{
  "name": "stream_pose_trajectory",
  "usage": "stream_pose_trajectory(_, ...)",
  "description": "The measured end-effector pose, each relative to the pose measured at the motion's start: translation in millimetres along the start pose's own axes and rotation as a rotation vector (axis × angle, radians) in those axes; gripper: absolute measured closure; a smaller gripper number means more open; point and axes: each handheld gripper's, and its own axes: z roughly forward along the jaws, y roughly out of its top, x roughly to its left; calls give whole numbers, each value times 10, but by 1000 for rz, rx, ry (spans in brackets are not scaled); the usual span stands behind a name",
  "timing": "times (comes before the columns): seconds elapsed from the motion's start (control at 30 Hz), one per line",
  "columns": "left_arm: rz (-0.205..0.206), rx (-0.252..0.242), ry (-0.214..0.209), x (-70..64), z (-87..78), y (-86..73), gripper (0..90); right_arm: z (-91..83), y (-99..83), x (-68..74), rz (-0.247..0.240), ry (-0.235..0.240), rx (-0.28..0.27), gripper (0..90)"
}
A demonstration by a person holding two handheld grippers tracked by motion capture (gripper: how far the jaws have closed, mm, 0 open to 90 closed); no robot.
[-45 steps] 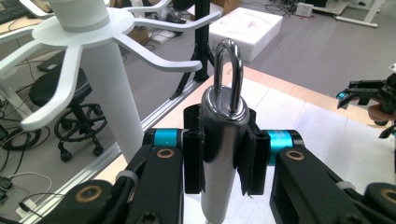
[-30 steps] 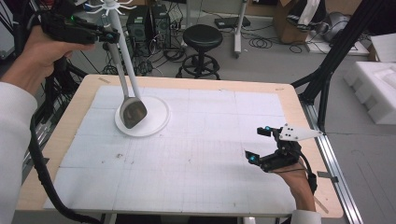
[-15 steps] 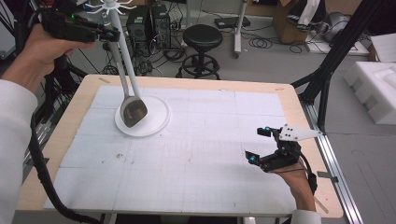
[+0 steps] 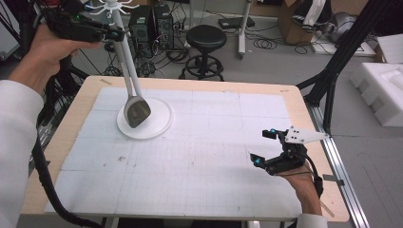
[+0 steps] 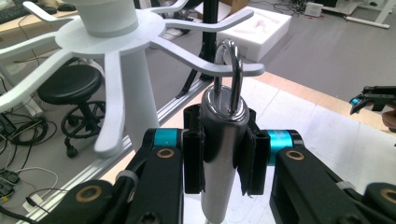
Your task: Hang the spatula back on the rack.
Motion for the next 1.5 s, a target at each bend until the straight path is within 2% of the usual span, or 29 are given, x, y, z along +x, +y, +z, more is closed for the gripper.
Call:
stream_pose_trajectory(0.13,-1,5,13,3,21,-5,744,5,0,0,-4,-1,-1,4)
stream_pose_trajectory(0.2,13,8,9,4,26,-7,744,3,0,0,-3,1,-3,4)
stream_pose_trajectory(0.3,21,-6,16,0,33,-28,740,2,-2,2,-3,2,-3,4)
stream_pose_trajectory(0.37,32,-23,39,-6,36,-53,733,0,-3,5,1,0,-1,4)
stream_pose_trajectory(0.43,25,-48,49,-9,20,-64,685,-3,-2,7,-1,1,-3,4)
stream_pose_trajectory(0.53,34,-26,51,-34,-10,-83,621,-8,-3,4,-7,-2,-6,4)
stream_pose_trajectory(0.6,28,-50,65,-57,-41,-126,567,-6,-11,-1,-10,-1,-1,4)
stream_pose_trajectory(0.63,21,-62,63,-57,-56,-161,547,-6,-16,-2,-7,-1,-1,4)
stream_pose_trajectory(0.73,33,-29,76,-57,-75,-289,508,-25,-23,-9,1,-5,-5,4)
stream_pose_trajectory(0.83,35,-52,66,-80,-96,-431,451,-47,-23,-13,-1,-5,-16,4)
stream_pose_trajectory(0.97,39,-30,82,-146,-75,-636,390,-49,-26,-21,-5,-6,-16,4)
stream_pose_trajectory(1.07,39,-36,87,-222,-54,-780,342,-39,-24,-16,-4,-5,-13,4)
stream_pose_trajectory(1.17,47,-34,110,-309,-48,-889,226,-31,-25,-8,-2,-9,-9,4)
stream_pose_trajectory(1.27,56,-49,137,-407,-60,-1000,152,-39,-21,-1,-3,-7,-12,4)
stream_pose_trajectory(1.4,69,-51,121,-543,-71,-1140,45,-40,-15,8,-1,-12,-13,4)
stream_pose_trajectory(1.43,61,-60,110,-574,-80,-1173,18,-37,-13,7,-2,-11,-14,4)
stream_pose_trajectory(1.5,69,-76,95,-642,-96,-1249,17,-29,-12,7,-5,-12,-11,4)
